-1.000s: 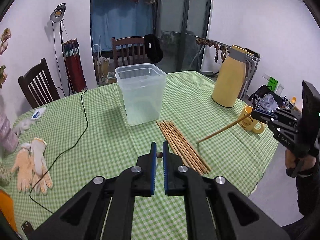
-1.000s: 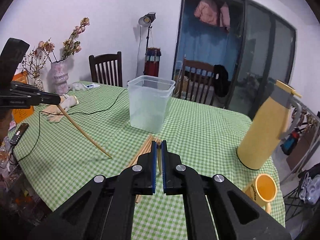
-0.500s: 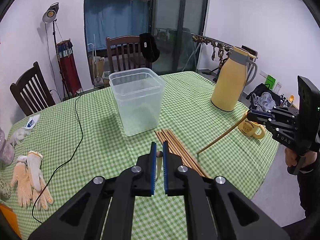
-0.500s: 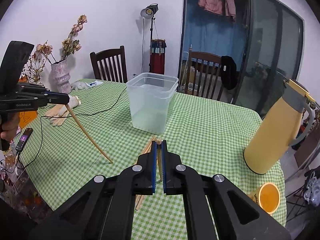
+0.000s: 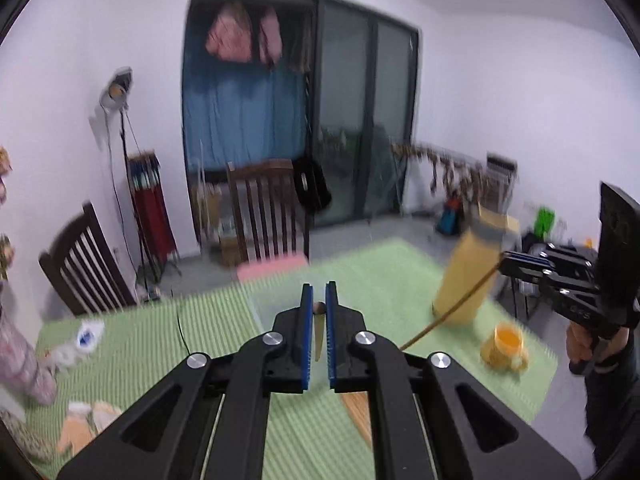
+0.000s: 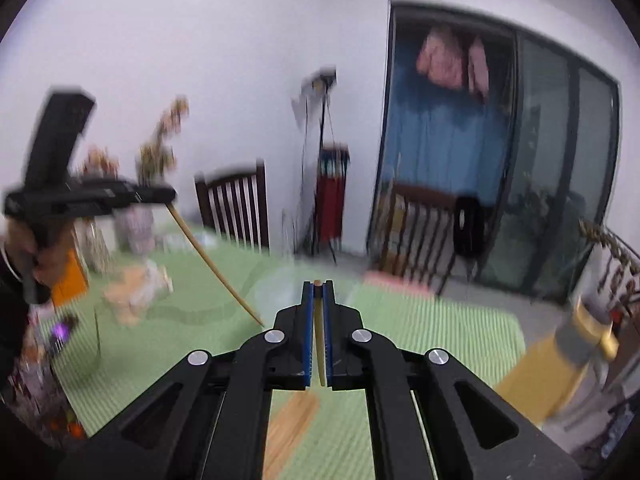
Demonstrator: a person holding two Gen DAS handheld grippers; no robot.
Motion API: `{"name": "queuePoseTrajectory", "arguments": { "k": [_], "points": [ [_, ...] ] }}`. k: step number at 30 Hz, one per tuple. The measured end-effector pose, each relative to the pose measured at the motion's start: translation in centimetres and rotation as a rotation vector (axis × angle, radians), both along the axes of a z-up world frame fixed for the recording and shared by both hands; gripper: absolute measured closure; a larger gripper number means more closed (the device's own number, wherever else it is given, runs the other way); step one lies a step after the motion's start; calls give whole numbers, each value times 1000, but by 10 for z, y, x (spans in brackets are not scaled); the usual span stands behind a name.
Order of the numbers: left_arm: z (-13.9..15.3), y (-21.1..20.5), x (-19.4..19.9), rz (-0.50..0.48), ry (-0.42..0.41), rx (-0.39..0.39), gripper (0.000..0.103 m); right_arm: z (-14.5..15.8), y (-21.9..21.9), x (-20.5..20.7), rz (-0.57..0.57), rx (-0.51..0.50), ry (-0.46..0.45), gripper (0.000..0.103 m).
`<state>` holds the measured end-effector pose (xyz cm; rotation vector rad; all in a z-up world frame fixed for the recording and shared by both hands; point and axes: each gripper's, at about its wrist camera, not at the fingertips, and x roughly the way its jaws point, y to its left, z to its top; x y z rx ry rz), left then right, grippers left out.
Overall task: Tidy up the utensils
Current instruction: 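Lift the left tool's chopstick toward the clear container while the right tool carries its chopstick there, then open the left tool over the container while the right tool releases its chopstick inside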
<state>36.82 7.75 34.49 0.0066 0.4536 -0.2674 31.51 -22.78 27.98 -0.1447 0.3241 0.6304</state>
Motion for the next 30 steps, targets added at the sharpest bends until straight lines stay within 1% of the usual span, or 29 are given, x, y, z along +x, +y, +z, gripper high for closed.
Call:
{"name": "queuePoseTrajectory", "arguments": {
  "k": [1, 2, 4, 6, 7, 8, 10, 11, 12, 13, 14, 16, 17, 20, 23, 26, 27, 29, 30],
  "points": [
    [9, 3, 5, 4, -16, -11, 100, 21, -2, 6, 6, 44, -32, 99],
    [22, 7, 15, 15, -38, -29, 100, 32, -1, 11, 6, 65, -46, 99],
    [36, 13, 33, 31, -61, -53, 100, 52, 3, 32, 5, 112, -61, 99],
    [38, 19, 61, 49, -57, -102, 100, 58, 12, 54, 0, 138, -61, 99],
    [34, 25, 77, 55, -41, -150, 100, 56, 20, 71, -8, 151, -53, 99],
    [24, 30, 98, 56, -12, -198, 100, 51, 27, 88, -8, 170, -30, 99],
    [3, 35, 128, 65, 32, -256, 100, 34, 41, 119, -14, 196, 41, 99],
    [-10, 37, 143, 59, 59, -277, 100, 21, 50, 137, -14, 207, 85, 99],
    [-31, 40, 165, 60, 96, -299, 100, 7, 59, 153, -24, 211, 124, 99],
    [-43, 43, 177, 77, 116, -316, 100, -3, 66, 164, -31, 216, 156, 99],
    [-63, 47, 193, 78, 159, -351, 100, -17, 73, 179, -39, 222, 195, 99],
    [-93, 52, 214, 89, 225, -404, 100, -42, 85, 204, -61, 238, 275, 99],
    [-107, 53, 224, 89, 250, -414, 100, -57, 90, 217, -68, 249, 319, 99],
    [-134, 56, 242, 84, 286, -453, 100, -93, 98, 246, -89, 280, 437, 99],
    [-157, 62, 255, 117, 331, -462, 100, -114, 103, 264, -103, 297, 527, 99],
    [-175, 68, 265, 133, 367, -449, 100, -128, 103, 275, -118, 294, 580, 98],
    [-181, 69, 267, 146, 374, -434, 100, -131, 103, 278, -134, 288, 591, 98],
    [-186, 75, 265, 181, 362, -412, 100, -135, 100, 279, -168, 262, 594, 97],
    [-187, 76, 262, 200, 341, -404, 100, -136, 99, 279, -193, 248, 593, 96]
  ]
}}
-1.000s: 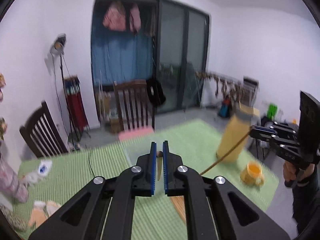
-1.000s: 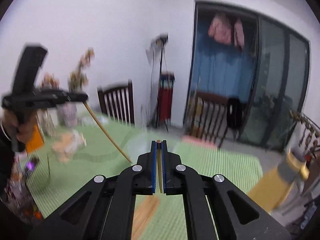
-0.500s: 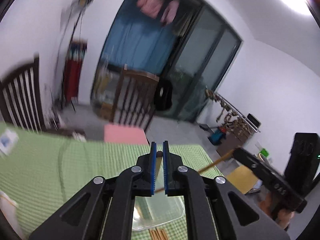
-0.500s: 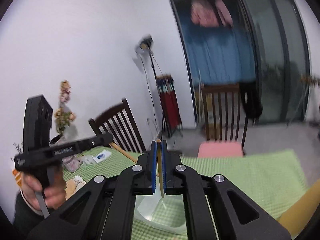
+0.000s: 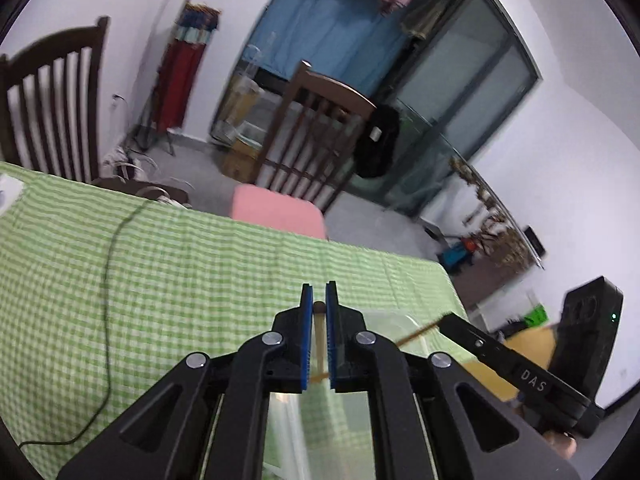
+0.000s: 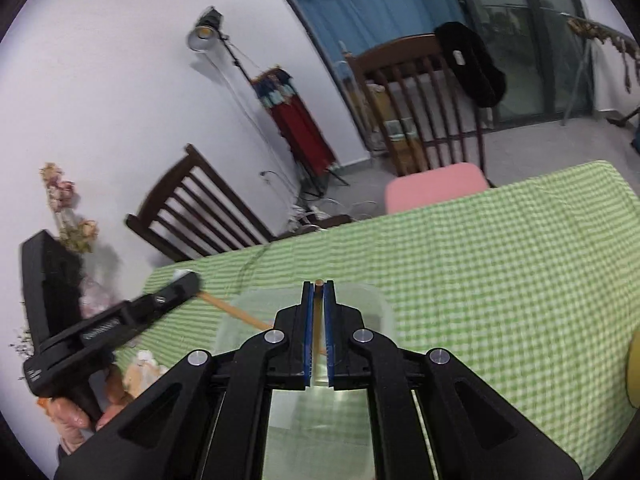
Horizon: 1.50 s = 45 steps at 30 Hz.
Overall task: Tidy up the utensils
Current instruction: 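Open the left tool over the container while the right tool releases its chopstick inside, then withdraw both open tools from the container back toward the chopstick row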
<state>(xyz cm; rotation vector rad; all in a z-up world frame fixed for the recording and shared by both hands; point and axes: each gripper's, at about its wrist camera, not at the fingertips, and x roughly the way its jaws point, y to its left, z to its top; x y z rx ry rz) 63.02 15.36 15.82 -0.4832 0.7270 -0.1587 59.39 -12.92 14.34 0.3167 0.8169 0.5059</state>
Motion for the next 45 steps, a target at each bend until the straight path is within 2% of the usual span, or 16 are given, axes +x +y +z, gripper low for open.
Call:
{"name": "queuePoseTrajectory", "arguments": {
  "k": [2, 4, 5, 6, 8, 13, 17, 20, 21, 23, 26, 30, 36, 41, 45],
  "points": [
    [3, -1, -2, -4, -5, 28, 99, 0, 1, 0, -11, -30, 1, 95],
    [11, -1, -8, -3, -19, 69, 99, 4, -1, -2, -34, -67, -14, 74],
    [16, 0, -14, 2, -33, 87, 90, 8, -3, -5, -54, -85, -32, 58],
    [23, 0, -18, 7, -42, 96, 75, 12, -5, -8, -67, -101, -56, 54],
    [35, 3, -30, 22, -73, 121, 64, 19, -6, -14, -74, -135, -86, 54],
    [64, 1, -67, 68, -148, 262, 61, 29, -13, -34, -80, -153, -116, 54],
    [81, -3, -102, 54, -187, 347, 44, 37, -20, -56, -86, -185, -145, 54],
    [88, -3, -128, 60, -216, 397, 40, 46, -32, -74, -94, -205, -163, 54],
    [90, -1, -142, 67, -230, 408, 35, 49, -35, -77, -98, -210, -168, 54],
    [90, 1, -160, 80, -237, 415, 29, 55, -48, -92, -113, -222, -187, 53],
    [92, 3, -187, 80, -251, 424, 27, 62, -62, -113, -133, -231, -211, 50],
    [98, -1, -219, 83, -286, 467, 17, 70, -77, -145, -149, -259, -260, 45],
    [101, -15, -258, 74, -328, 476, 15, 72, -86, -186, -158, -309, -328, 37],
    [97, -22, -289, 72, -361, 481, 11, 64, -89, -210, -158, -349, -362, 34],
    [93, -29, -314, 79, -394, 495, 8, 58, -94, -234, -158, -342, -389, 30]
  ]
}}
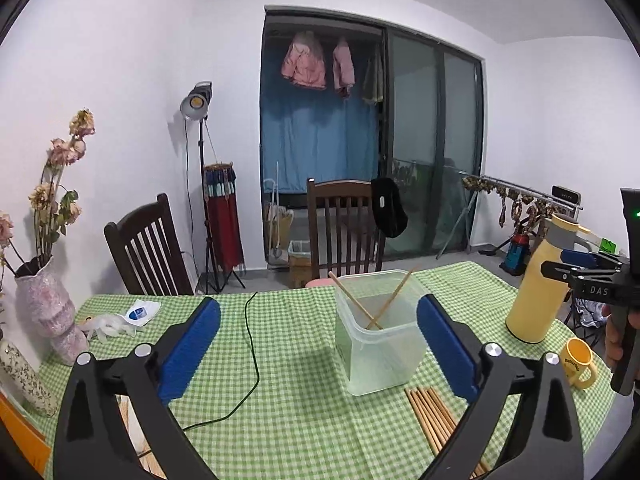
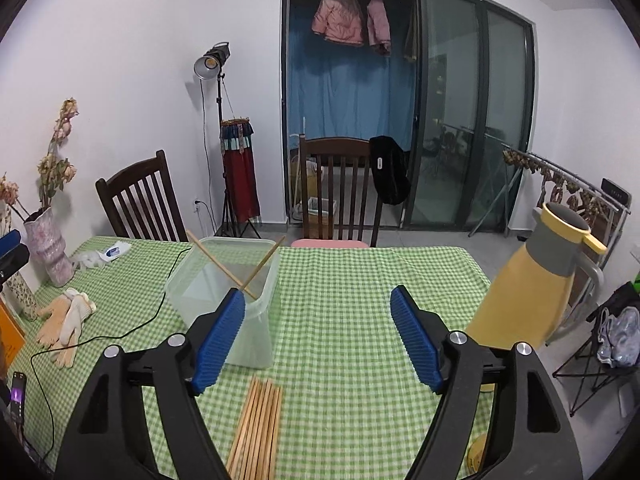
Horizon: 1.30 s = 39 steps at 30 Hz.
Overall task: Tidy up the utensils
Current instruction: 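Withdraw both open tools from the container back toward the chopstick row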
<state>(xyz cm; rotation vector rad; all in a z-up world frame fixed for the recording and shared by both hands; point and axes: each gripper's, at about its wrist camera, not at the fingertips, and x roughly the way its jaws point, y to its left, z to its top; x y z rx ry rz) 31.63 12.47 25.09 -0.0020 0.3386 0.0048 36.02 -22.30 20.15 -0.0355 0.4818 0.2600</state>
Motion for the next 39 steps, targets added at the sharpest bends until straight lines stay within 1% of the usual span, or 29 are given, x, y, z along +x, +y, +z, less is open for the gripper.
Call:
{"name": "queuePoseTrajectory", "arguments": {
  "k": [3, 8, 10, 12, 14, 16, 18, 20, 23, 24, 26, 27, 29, 31, 33, 34, 37, 39],
  "points": [
    [-6, -5, -17, 2, -10, 15, 8, -6, 0, -18, 16, -6, -23, 25],
    [-21, -14, -46, 20, -27, 3, 8, -20, 3, -42, 28, -40, -50, 25],
    [-30, -18, -58, 20, -37, 2, 8, -27, 4, -54, 29, -52, -67, 21],
    [-44, -20, -73, 19, -47, 8, 8, -34, 5, -71, 29, -77, -98, 18],
    [-58, -23, -86, 50, -47, 8, 8, -41, 7, -84, 32, -94, -120, 18],
    [-75, -28, -99, 41, -40, -10, 8, -54, 10, -101, 44, -107, -146, 15],
    [-95, -31, -113, 35, -18, -54, 8, -66, 11, -113, 26, -119, -167, 14],
    [-113, -36, -123, 33, -6, -66, 8, -83, 13, -127, 3, -129, -174, 13],
    [-140, -46, -143, 45, -10, -47, 8, -107, 16, -142, 16, -91, -135, 13],
    [-149, -48, -150, 32, -14, -55, 8, -116, 17, -147, 30, -73, -124, 13],
    [-163, -51, -160, -1, -13, -60, 8, -127, 18, -157, 21, -54, -122, 12],
    [-171, -51, -167, 6, -19, -51, 8, -133, 18, -163, 16, -47, -117, 11],
    [-186, -53, -181, 31, -34, -34, 8, -146, 17, -174, 4, -47, -113, 10],
    [-202, -52, -192, 27, -14, -35, 8, -161, 18, -186, 4, -60, -101, 10],
    [-222, -52, -200, 11, 47, -53, 8, -184, 15, -200, -3, -63, -62, 9],
    [-232, -52, -204, 22, 66, -63, 8, -191, 15, -205, -11, -59, -45, 9],
    [-253, -48, -216, 42, 104, -118, 8, -216, 13, -221, -30, -43, 40, 9],
    [-262, -44, -223, 65, 117, -166, 8, -224, 13, -227, -27, -28, 66, 9]
  ]
}}
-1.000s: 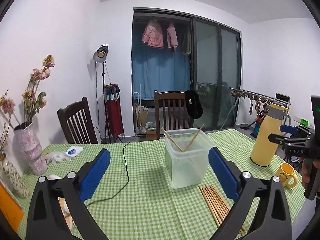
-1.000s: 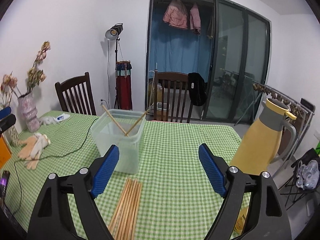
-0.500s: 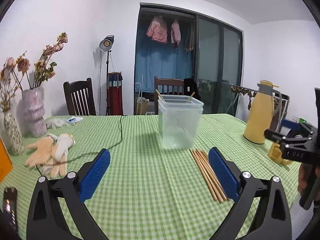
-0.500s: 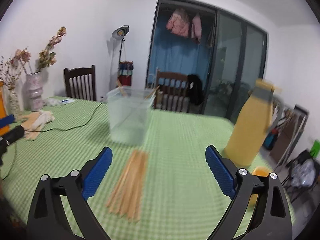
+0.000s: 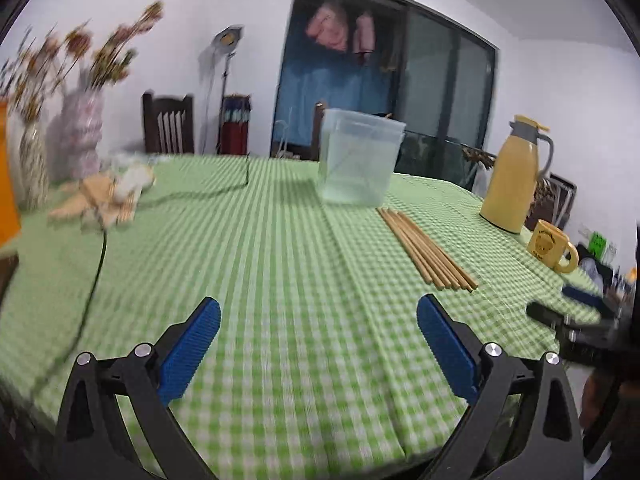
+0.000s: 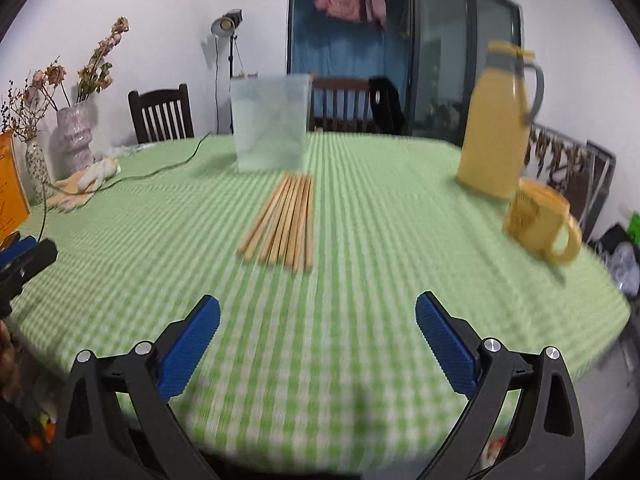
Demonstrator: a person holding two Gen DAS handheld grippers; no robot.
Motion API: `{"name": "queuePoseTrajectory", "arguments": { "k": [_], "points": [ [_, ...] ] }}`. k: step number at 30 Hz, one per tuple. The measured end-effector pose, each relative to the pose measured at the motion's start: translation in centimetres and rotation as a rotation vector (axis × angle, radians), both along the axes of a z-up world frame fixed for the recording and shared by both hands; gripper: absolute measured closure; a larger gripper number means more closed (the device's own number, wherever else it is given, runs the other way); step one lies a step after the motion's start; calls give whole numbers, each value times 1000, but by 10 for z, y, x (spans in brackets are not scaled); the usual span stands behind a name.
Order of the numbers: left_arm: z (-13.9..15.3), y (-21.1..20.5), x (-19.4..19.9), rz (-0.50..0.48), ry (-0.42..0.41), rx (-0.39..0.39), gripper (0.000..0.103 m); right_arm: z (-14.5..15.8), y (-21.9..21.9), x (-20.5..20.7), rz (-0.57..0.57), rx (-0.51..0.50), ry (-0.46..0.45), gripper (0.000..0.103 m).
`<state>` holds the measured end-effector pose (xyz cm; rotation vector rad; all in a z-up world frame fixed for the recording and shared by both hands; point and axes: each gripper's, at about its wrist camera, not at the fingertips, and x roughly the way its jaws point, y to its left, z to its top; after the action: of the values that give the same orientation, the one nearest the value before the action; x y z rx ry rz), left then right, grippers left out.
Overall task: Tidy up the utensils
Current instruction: 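Withdraw both open tools from the container back toward the chopstick row, then close the left tool on another chopstick while the right tool grasps one more chopstick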
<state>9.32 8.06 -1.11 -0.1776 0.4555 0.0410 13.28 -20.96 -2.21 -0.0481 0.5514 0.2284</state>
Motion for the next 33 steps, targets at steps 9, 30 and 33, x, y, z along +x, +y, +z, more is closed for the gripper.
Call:
{"name": "queuePoseTrajectory", "arguments": {
  "k": [9, 30, 33],
  "points": [
    [-2, -5, -1, -13, 25, 13, 8, -14, 3, -16, -12, -81, -12, 9],
    [9, -17, 62, -49, 80, 51, 8, -12, -19, 48, -40, 52, 147, 9],
    [9, -16, 75, -43, 97, 42, 8, -9, -20, 60, -36, 39, 152, 9]
  ]
}}
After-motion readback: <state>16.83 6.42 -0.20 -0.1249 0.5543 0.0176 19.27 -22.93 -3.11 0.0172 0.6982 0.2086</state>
